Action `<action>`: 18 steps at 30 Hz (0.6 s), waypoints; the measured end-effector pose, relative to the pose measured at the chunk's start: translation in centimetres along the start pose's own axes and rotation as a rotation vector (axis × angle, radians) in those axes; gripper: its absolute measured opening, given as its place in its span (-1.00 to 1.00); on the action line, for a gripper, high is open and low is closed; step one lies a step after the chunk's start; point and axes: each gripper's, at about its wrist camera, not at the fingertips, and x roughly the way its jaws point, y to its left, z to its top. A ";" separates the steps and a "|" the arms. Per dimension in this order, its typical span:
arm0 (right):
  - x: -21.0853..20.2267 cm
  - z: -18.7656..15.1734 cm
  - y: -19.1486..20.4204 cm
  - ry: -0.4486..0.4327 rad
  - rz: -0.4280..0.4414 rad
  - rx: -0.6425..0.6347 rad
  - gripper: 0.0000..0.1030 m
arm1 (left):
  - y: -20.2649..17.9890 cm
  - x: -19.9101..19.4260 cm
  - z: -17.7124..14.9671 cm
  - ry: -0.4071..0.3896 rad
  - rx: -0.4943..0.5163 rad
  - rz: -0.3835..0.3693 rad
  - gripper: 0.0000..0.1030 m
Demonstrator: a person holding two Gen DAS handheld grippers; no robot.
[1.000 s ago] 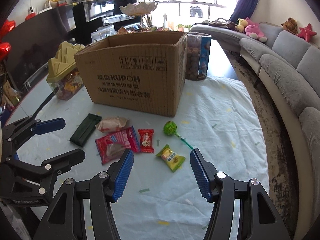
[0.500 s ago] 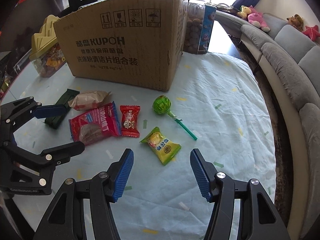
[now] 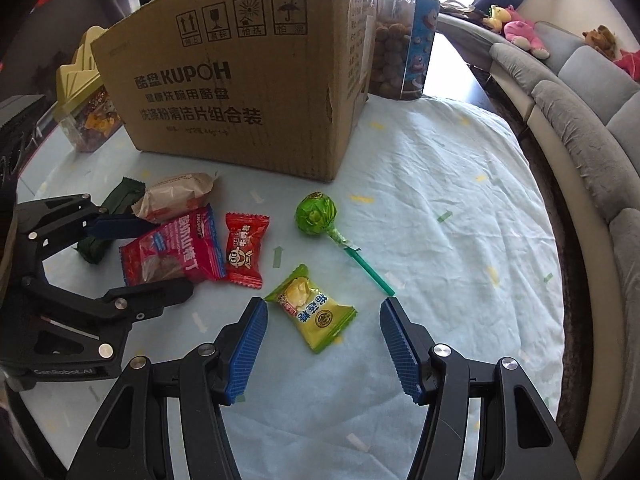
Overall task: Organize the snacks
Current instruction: 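Move both open tools back toward the snacks on the table, then grasp the red yogurt-hawthorn packet with the left tool while the right tool grasps the yellow-green candy packet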
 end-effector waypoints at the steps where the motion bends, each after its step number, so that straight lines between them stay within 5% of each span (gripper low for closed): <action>1: 0.1 0.1 -0.1 0.001 0.004 -0.002 0.16 | 0.0 0.0 0.1 -0.002 -0.003 0.000 0.11; 7: 0.7 0.0 -0.3 0.012 0.031 0.003 0.11 | -0.2 0.2 0.2 -0.008 -0.046 0.001 -0.02; 13: 0.5 -0.1 -0.3 0.002 0.040 0.009 -0.39 | -0.4 0.2 0.1 -0.010 -0.098 -0.011 -0.19; 18: -0.6 -0.6 0.4 -0.030 0.025 -0.005 -0.40 | -0.3 -0.6 -0.7 -0.014 -0.127 -0.024 -0.21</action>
